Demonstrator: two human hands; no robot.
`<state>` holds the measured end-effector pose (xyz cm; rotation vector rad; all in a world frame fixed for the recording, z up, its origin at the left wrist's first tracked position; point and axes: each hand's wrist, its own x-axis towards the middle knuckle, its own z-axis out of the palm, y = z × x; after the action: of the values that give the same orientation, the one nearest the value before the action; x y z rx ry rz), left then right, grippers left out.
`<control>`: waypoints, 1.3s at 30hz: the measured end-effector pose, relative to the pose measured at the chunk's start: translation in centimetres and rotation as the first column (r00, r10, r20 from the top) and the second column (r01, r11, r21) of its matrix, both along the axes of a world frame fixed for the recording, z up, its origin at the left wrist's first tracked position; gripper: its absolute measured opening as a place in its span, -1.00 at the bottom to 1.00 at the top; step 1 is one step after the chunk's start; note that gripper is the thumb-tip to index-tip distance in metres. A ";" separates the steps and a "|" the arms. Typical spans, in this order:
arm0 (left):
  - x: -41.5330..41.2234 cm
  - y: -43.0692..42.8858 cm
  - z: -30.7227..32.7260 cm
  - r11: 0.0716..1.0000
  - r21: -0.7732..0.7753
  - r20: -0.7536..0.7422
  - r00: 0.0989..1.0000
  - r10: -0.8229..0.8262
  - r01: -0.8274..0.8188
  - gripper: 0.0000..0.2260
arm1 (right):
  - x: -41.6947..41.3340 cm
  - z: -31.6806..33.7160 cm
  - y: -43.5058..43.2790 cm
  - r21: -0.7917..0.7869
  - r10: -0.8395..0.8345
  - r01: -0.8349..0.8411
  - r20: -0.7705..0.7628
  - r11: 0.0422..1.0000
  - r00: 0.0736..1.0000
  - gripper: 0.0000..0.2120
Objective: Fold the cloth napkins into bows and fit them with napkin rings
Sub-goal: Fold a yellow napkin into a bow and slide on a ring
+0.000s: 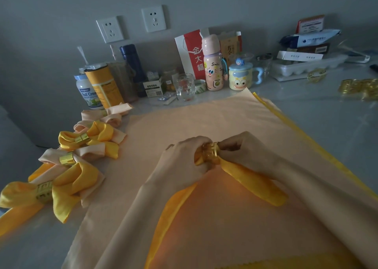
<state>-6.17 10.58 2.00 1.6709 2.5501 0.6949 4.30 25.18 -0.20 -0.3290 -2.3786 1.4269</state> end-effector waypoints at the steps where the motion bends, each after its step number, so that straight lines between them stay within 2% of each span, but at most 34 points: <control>1: 0.0 0.0 0.2 1.000 -0.007 -0.008 1.000 0.003 -0.003 -0.66 | 0.0 0.1 0.1 -0.047 -0.003 0.003 0.009 0.999 1.000 -0.86; 4: 0.1 0.0 0.6 1.000 -0.008 -0.022 1.000 0.006 -0.007 -0.65 | 0.1 0.3 0.6 -0.105 0.001 0.002 0.033 0.994 0.999 -0.85; 8: 0.2 0.0 0.9 0.999 -0.051 -0.027 1.000 0.008 -0.009 -0.64 | 0.2 0.8 1.0 -0.054 0.008 -0.004 0.077 0.999 0.997 -0.87; 11: -0.8 -0.4 0.9 0.997 -0.060 -0.053 0.997 0.048 -0.051 -0.63 | 0.9 1.0 1.8 -0.166 -0.021 0.029 0.051 0.986 0.998 -0.88; 13: -1.4 -0.8 0.6 0.997 -0.042 -0.026 0.998 0.065 -0.066 -0.63 | 1.2 1.0 2.0 -0.187 -0.011 0.019 0.042 0.982 0.999 -0.88; 17: -2.0 -0.8 -0.2 0.996 0.074 0.047 0.998 0.037 -0.040 -0.60 | 1.0 1.2 1.5 -0.110 -0.035 0.043 0.073 0.993 0.997 -0.92; 18: -2.0 -0.8 -0.3 0.994 0.101 0.045 0.998 0.034 -0.038 -0.59 | 1.0 1.3 1.4 -0.142 -0.009 0.025 0.109 0.990 0.994 -0.89; 21: -1.9 -0.7 -0.7 0.988 0.155 -0.040 0.999 0.024 -0.018 -0.54 | 0.9 1.2 0.7 -0.184 0.051 -0.016 0.188 0.983 0.981 -0.57; 23: -1.6 -0.5 -0.9 0.980 0.200 -0.080 0.997 0.017 -0.001 -0.47 | 0.8 1.2 0.3 -0.168 -0.007 0.033 0.154 0.985 0.988 -0.63; 25: -1.3 -0.5 -0.7 0.952 0.298 0.025 0.997 0.069 -0.074 -0.37 | 0.7 1.3 0.2 -0.283 -0.082 0.109 0.106 0.953 0.991 -0.84; 27: -1.2 -0.5 -0.2 0.905 0.351 0.263 0.953 0.151 -0.240 -0.35 | 0.9 1.6 0.3 -0.433 -0.120 0.142 0.078 0.890 0.990 -0.91; 29: -1.4 -0.4 0.2 0.868 0.332 0.483 0.857 0.178 -0.368 -0.50 | 1.0 1.9 0.3 -0.532 -0.140 0.144 0.049 0.834 0.989 -0.93; 30: -1.4 -0.3 0.2 0.858 0.318 0.539 0.821 0.187 -0.404 -0.61 | 1.0 2.0 0.3 -0.553 -0.145 0.140 0.035 0.821 0.989 -0.93; 33: -1.2 0.0 0.0 0.828 0.289 0.606 0.762 0.230 -0.480 -0.75 | 0.9 2.0 0.2 -0.592 -0.147 0.119 0.001 0.797 0.989 -0.94; 36: -0.5 0.2 0.2 0.784 0.274 0.756 0.628 0.182 -0.558 -0.82 | 0.8 1.9 0.3 -0.593 -0.141 0.100 -0.024 0.799 0.990 -0.90; 37: -0.5 0.2 0.2 0.768 0.271 0.774 0.606 0.185 -0.580 -0.85 | 0.7 1.9 0.4 -0.573 -0.145 0.106 -0.023 0.812 0.989 -0.84; 39: -0.6 0.3 0.1 0.747 0.263 0.746 0.620 0.243 -0.610 -0.85 | 0.6 1.8 0.4 -0.560 -0.173 0.134 -0.018 0.818 0.985 -0.75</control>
<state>-6.73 10.92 2.14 0.5342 2.2852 1.7470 4.85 25.54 1.64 -0.5902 -1.7813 1.9931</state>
